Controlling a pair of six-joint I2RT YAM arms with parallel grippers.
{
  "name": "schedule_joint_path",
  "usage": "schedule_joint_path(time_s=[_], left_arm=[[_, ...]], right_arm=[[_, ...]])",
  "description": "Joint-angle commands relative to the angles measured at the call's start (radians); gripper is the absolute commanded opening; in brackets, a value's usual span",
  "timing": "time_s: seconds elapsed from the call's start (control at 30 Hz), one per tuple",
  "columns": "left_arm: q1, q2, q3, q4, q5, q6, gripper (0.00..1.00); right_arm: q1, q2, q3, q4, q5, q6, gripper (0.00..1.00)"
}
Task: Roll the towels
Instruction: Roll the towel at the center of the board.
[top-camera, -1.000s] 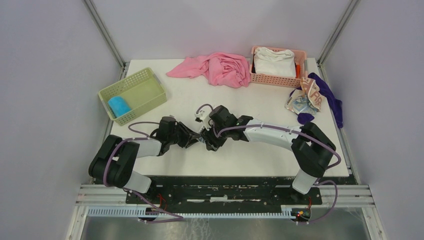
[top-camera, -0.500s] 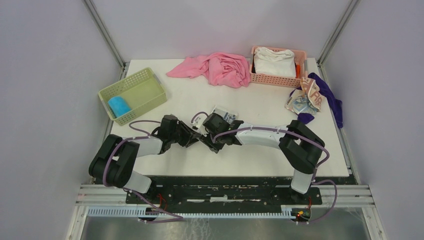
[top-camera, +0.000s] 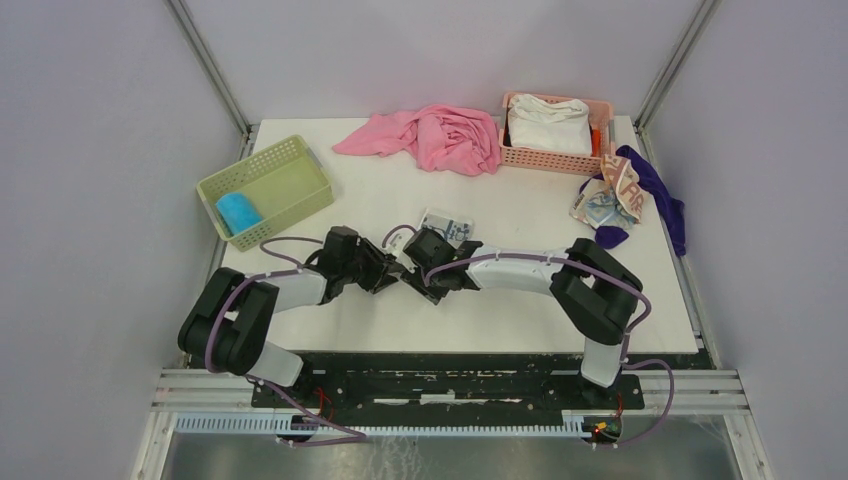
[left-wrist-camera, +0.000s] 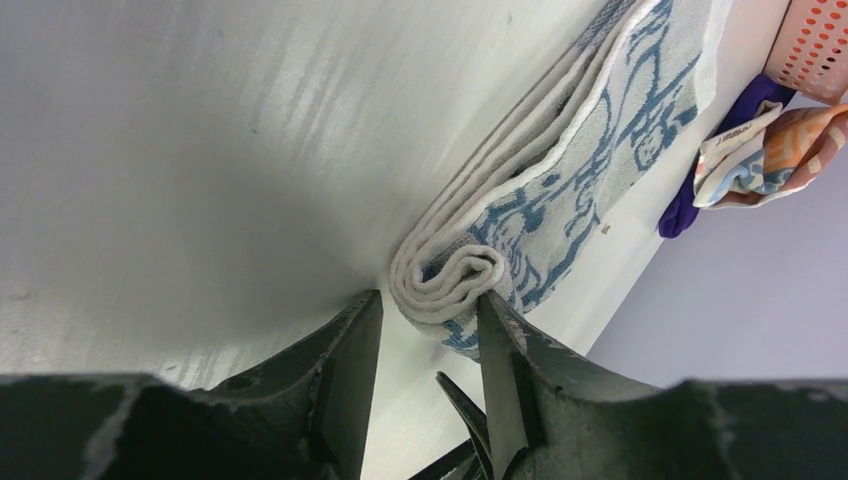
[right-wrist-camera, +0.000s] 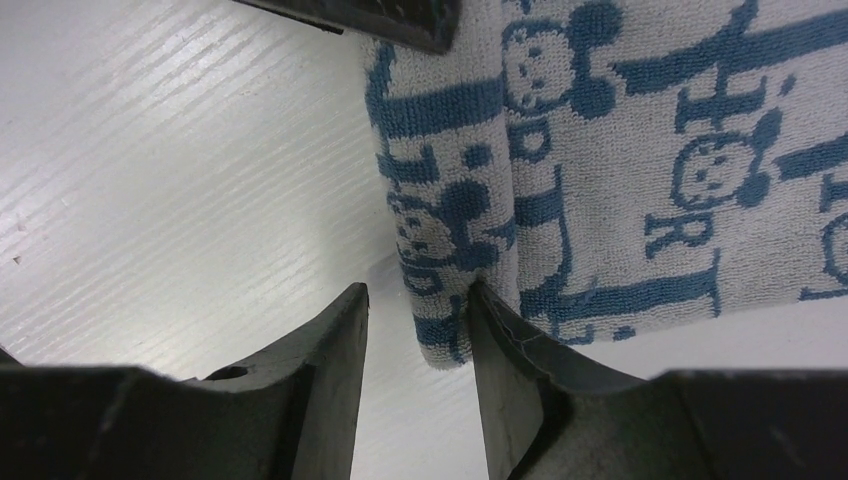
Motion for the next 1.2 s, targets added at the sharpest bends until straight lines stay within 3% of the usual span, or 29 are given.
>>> schedule_joint_path(time_s=[0.0, 0.17, 0.4, 0.57, 1.17], left_arm=[[-0.013, 0.035, -0.009, -0.151, -0.108, 0.080, 0.53], [-0.033, 0.059, 0.020, -0.149, -0.107, 0.085, 0.57], [-0.039, 0.152, 0.044, -0.154, -0.117, 0.104, 0.47], [-0.040, 0.184, 0.060, -0.182, -0.122, 0.119, 0.45], [-0.039, 0.201, 0.077, -0.203, -0.122, 0.144, 0.46]], right_arm=[[0.000, 0.045, 0.038, -0.043, -0.017, -0.005, 0.50], [-0.001, 0.032, 0.044, -0.013, -0.091, 0.019, 0.50], [0.004, -0.088, 0.037, -0.023, -0.023, 0.002, 0.50], [0.009, -0.142, 0.031, -0.014, 0.005, -0.023, 0.51], [0.016, 0.119, 0.032, -0.027, 0.120, -0.041, 0.51]])
